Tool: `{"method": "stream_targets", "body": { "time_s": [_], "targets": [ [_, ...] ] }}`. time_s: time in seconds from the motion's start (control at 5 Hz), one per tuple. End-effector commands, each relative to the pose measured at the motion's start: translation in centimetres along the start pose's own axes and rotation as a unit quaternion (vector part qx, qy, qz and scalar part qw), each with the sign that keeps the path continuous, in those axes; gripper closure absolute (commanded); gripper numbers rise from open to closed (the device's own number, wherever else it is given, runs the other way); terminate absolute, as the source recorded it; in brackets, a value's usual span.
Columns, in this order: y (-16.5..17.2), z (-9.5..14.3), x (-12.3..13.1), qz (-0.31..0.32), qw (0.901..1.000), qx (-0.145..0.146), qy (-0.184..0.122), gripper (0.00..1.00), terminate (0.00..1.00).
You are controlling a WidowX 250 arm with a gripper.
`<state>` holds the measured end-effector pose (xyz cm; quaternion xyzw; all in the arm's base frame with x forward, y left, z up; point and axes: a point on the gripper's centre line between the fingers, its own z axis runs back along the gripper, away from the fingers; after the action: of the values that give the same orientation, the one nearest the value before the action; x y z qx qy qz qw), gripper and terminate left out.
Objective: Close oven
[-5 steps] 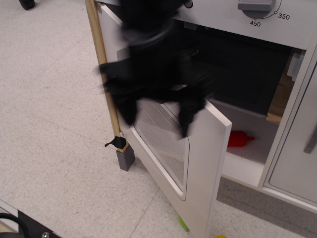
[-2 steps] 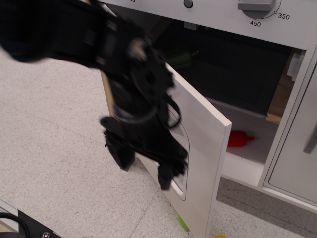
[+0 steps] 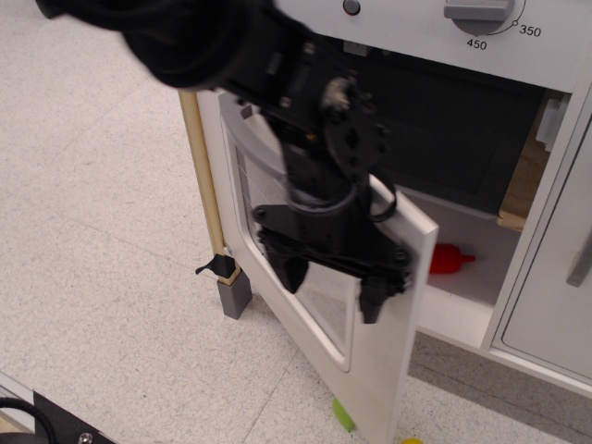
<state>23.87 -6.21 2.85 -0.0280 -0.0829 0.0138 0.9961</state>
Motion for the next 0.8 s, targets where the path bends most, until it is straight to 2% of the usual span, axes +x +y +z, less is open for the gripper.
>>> {"method": "stream_targets", "body": {
  "time_s": [0.0,0.2,0.6],
  "targets": [
    [-2.1,0.2,5.1,0.015,0.9993,-0.009,-0.033,0.00,0.00],
    [-3.6,-0.5,7.5,0.033,0.9956,0.017,-0.086,0.00,0.00],
    [-4.5,-2.0,12.0,0.091,0.9920,0.010,-0.087,0.00,0.00]
  ]
}}
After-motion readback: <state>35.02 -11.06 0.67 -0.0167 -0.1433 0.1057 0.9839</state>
